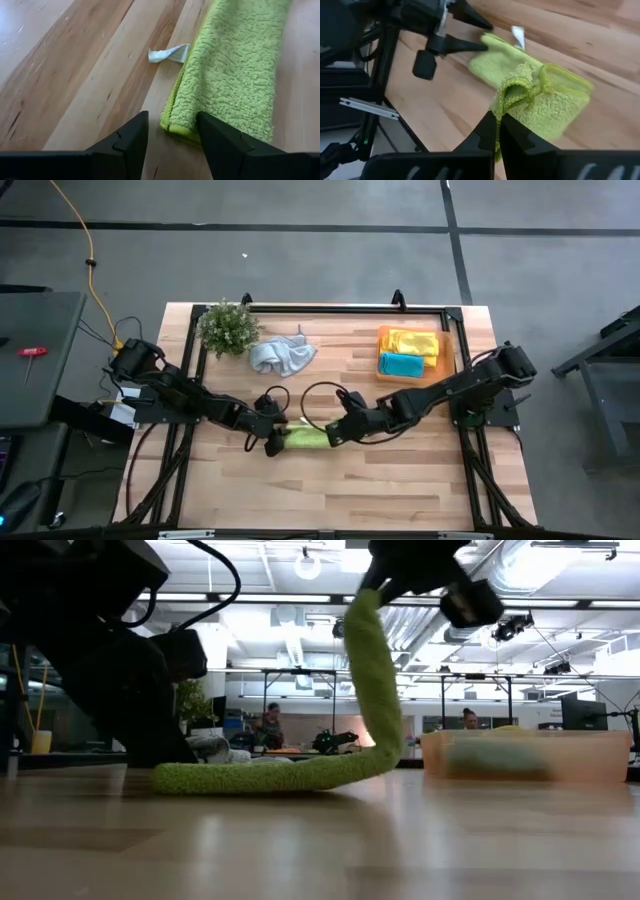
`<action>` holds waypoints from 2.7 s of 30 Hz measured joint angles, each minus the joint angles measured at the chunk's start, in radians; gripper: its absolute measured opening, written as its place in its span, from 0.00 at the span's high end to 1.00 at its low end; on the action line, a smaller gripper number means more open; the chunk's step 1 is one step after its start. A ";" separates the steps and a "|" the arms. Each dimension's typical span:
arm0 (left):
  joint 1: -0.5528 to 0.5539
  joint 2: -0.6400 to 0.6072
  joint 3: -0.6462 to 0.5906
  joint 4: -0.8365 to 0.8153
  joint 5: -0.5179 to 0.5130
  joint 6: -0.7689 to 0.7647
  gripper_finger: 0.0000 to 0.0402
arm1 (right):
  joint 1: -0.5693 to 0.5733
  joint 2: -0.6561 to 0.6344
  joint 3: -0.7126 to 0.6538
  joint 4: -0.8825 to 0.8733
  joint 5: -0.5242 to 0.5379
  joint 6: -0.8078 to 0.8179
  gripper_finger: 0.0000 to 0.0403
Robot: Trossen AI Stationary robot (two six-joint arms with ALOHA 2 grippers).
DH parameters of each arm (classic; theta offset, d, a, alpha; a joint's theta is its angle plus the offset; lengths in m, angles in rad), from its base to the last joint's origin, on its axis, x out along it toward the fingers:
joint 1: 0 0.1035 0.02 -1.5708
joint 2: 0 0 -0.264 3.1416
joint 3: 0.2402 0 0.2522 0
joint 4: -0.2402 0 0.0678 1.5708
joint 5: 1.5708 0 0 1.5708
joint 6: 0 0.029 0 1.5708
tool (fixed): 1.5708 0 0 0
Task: Fold microfiber towels
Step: Fold the green microfiber cloth
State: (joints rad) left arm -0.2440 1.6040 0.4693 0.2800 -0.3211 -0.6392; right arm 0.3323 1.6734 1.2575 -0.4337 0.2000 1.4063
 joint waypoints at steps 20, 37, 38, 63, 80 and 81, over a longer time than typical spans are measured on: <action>0.003 0.001 -0.001 0.013 0.000 0.005 0.62 | -0.105 0.284 0.000 0.511 -0.172 -0.220 1.00; 0.003 0.001 -0.001 0.014 -0.002 0.007 0.62 | -0.136 0.286 0.000 0.639 -0.231 -0.296 0.58; 0.003 0.000 -0.001 0.013 0.002 0.009 0.62 | -0.142 0.280 0.000 0.629 -0.245 -0.318 0.55; -0.151 -0.151 0.254 -0.308 0.077 0.366 0.61 | -0.070 -0.102 0.000 -0.410 -0.010 -0.629 0.49; -0.210 0.193 0.513 -0.460 -0.140 0.520 0.38 | -0.090 -0.170 0.000 -0.504 0.006 -0.711 0.49; -0.210 0.203 0.514 -0.456 -0.141 0.519 0.37 | -0.090 -0.170 0.000 -0.505 0.006 -0.718 0.49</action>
State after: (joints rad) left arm -0.4538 1.8068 0.9830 -0.1763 -0.4617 -0.1202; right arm 0.2420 1.5032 1.2572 -0.9382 0.2058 0.6882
